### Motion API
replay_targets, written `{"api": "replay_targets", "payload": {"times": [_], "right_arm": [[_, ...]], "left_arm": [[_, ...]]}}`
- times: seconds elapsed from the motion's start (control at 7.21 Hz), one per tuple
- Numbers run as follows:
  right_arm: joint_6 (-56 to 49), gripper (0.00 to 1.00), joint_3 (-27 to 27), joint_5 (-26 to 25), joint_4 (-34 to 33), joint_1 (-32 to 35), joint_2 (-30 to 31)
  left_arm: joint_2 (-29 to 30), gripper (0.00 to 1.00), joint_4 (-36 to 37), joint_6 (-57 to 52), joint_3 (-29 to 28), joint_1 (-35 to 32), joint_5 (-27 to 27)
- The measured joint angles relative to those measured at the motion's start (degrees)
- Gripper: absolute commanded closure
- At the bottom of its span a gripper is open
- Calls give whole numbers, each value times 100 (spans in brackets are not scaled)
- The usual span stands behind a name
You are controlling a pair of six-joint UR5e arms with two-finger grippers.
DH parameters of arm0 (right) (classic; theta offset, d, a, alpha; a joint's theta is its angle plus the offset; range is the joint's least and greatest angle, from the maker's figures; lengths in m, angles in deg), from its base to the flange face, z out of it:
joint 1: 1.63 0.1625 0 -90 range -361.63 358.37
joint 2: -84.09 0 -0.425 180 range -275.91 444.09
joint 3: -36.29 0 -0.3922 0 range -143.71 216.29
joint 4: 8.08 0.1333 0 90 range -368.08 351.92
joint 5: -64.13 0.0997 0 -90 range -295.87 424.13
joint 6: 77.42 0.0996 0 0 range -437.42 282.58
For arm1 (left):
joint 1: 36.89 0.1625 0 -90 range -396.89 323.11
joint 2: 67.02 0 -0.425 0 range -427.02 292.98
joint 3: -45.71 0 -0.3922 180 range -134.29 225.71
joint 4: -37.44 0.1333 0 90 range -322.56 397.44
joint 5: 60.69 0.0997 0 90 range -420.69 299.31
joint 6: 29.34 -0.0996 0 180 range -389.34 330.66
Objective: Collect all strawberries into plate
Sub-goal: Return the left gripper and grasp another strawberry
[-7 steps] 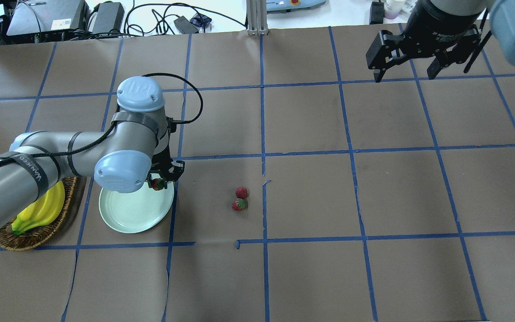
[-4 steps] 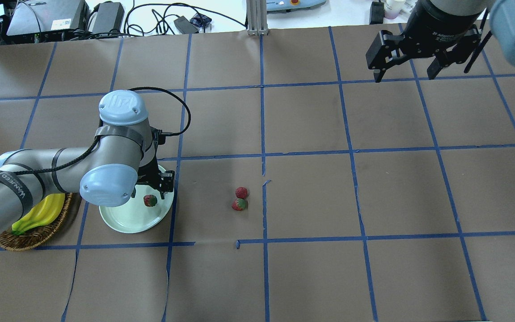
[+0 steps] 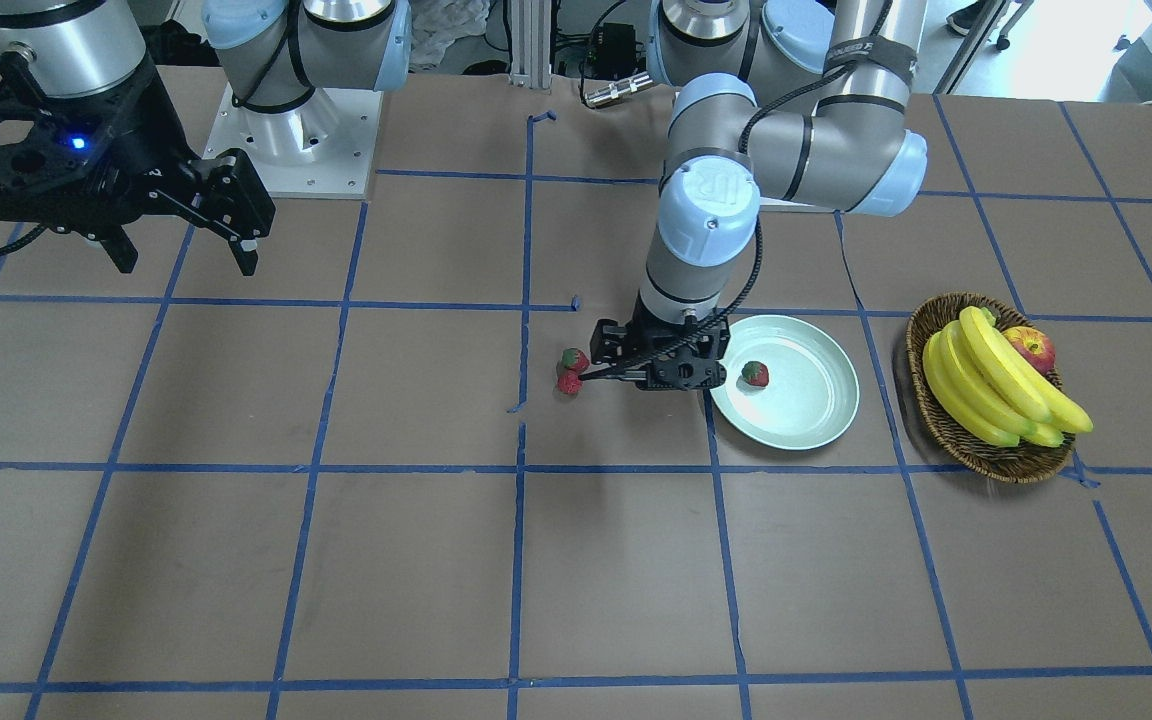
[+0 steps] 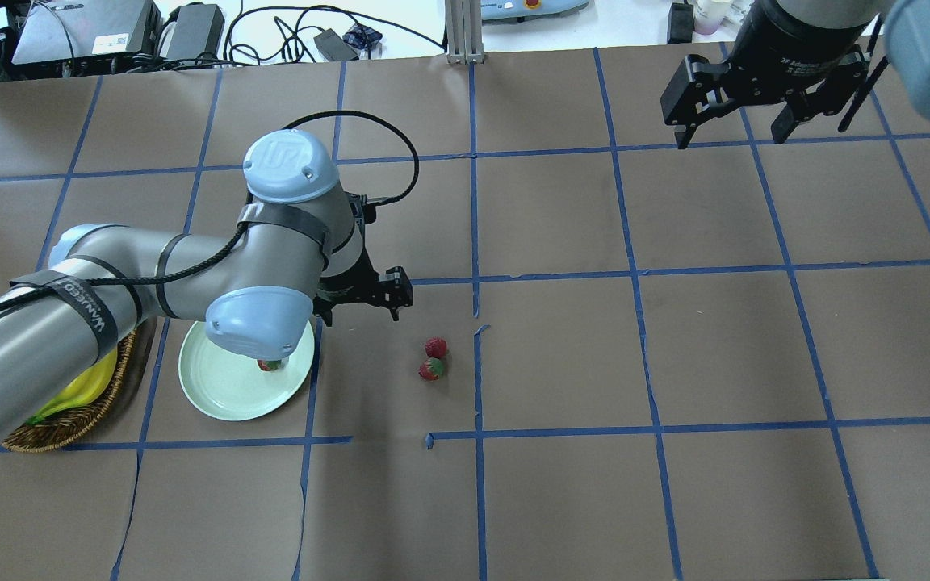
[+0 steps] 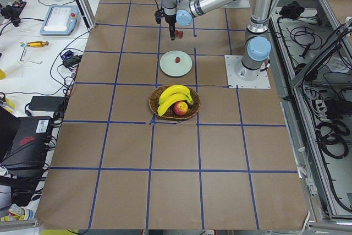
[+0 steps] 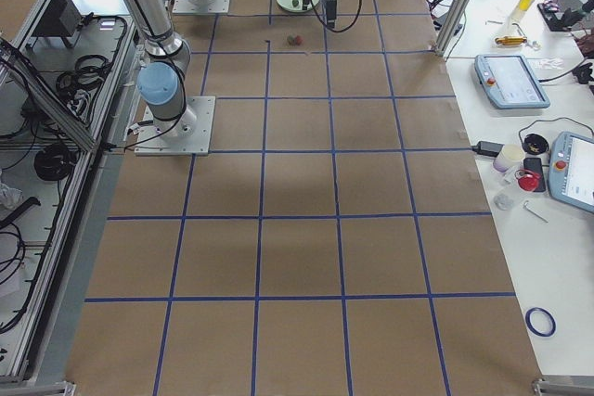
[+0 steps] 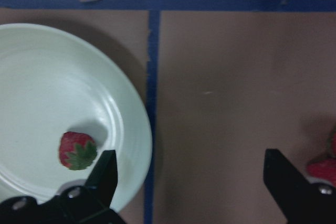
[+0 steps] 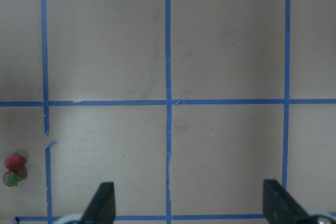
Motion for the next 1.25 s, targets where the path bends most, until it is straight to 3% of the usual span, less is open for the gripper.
{"api": "replay_targets", "payload": {"times": [0.28, 0.42, 0.69, 0.83, 1.25], "right_arm": [[3, 0, 0, 0, 0, 0, 0], [3, 0, 0, 0, 0, 0, 0], [3, 0, -5, 0, 0, 0, 0], [3, 0, -5, 0, 0, 0, 0], [3, 0, -17, 0, 0, 0, -5]], "left_arm": [[455, 15, 441, 624, -33, -503, -153], [647, 27, 584, 794, -35, -639, -169], [859, 87, 692, 924, -34, -763, -169], [894, 100, 699, 933, -30, -781, -157], [753, 100, 693, 656, -61, -738, -65]]}}
